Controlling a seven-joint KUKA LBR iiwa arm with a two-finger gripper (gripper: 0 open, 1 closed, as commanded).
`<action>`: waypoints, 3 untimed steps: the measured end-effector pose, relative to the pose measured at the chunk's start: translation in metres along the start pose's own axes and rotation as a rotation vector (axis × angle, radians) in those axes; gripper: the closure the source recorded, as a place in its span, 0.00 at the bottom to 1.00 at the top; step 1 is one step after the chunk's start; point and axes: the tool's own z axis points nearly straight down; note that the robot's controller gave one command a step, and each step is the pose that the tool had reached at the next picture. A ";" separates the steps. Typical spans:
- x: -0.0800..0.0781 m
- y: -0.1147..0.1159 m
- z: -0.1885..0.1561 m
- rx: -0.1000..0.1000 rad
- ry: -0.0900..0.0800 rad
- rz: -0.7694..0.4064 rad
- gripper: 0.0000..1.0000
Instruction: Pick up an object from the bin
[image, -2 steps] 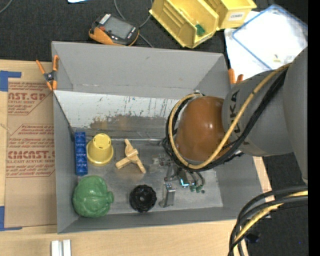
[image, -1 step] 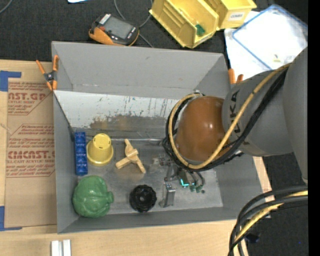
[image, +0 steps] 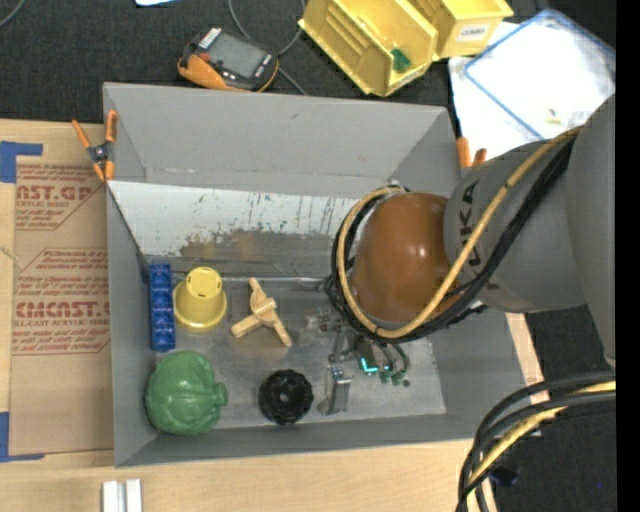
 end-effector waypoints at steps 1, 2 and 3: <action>0.005 0.018 -0.013 -0.001 -0.001 -0.032 0.00; 0.005 0.017 -0.013 0.000 -0.001 -0.031 0.00; 0.005 0.017 -0.013 0.000 -0.001 -0.031 0.00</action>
Offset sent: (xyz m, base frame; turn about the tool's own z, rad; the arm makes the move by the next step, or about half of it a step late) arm 0.0000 0.0000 0.0000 0.0000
